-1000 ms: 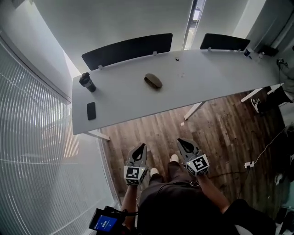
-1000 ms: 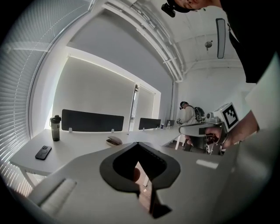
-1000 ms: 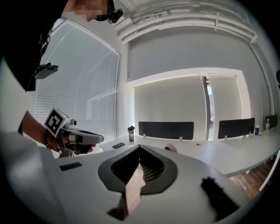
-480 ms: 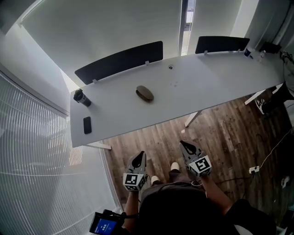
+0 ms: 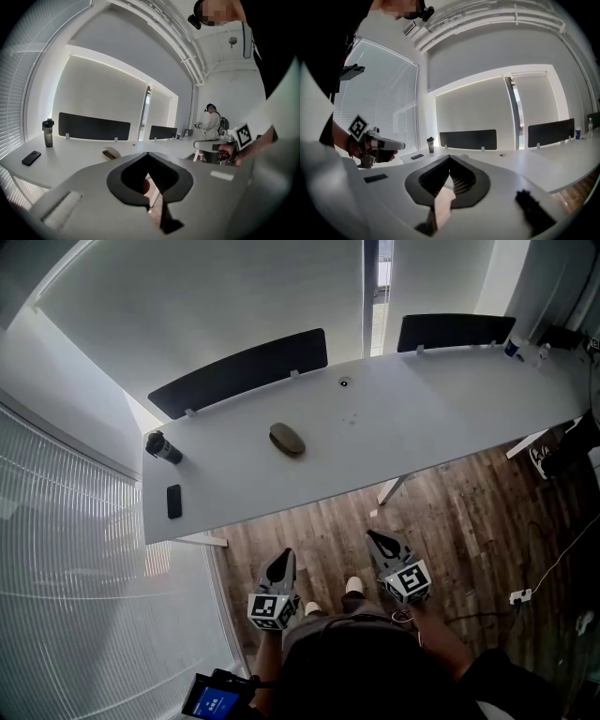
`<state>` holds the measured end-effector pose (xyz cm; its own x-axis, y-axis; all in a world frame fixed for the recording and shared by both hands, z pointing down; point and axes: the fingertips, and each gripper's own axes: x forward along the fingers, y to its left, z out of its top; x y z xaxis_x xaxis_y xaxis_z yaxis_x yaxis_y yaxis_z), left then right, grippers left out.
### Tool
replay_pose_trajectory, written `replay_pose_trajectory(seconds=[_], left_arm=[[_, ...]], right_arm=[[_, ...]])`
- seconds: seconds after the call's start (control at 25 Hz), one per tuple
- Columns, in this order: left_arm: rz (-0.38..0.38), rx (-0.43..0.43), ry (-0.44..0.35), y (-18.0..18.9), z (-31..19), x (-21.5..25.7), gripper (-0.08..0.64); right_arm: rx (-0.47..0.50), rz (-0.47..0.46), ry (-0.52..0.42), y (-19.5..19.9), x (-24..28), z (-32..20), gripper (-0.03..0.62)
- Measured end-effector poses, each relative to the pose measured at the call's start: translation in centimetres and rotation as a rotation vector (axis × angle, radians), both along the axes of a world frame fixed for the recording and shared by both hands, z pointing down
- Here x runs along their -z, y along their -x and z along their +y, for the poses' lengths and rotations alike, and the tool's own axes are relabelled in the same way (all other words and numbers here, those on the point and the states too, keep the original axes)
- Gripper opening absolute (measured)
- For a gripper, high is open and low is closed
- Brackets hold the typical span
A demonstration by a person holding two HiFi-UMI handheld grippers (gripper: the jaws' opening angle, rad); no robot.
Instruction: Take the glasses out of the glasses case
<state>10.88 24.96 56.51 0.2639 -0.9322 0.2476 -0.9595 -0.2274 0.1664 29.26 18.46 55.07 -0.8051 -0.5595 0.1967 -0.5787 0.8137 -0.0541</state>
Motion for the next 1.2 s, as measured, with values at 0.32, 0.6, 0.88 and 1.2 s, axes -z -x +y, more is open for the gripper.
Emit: replay_pose_trajectory(seconds=[0.32, 0.6, 0.88, 1.2], left_arm=[[-0.001, 0.031, 0.030, -1.0, -1.3, -0.1, 0.002], [0.032, 0.021, 0.001, 0.6, -2.7, -0.7, 0.002], [0.072, -0.018, -0.011, 3.7, -5.3, 0.0, 0.002], [0.073, -0.106, 0.008, 6.2, -6.5, -2.1, 0.002]], right_arm=[[0.019, 0.012, 0.015, -1.6, -1.2, -1.6, 0.006], [0.017, 0.045, 0.009, 0.3, -0.9, -1.7, 0.006], [-0.018, 0.071, 0.010, 4.0, 0.0, -1.8, 0.006], [-0.047, 0.098, 0.036, 8.6, -0.4, -2.5, 0.006]])
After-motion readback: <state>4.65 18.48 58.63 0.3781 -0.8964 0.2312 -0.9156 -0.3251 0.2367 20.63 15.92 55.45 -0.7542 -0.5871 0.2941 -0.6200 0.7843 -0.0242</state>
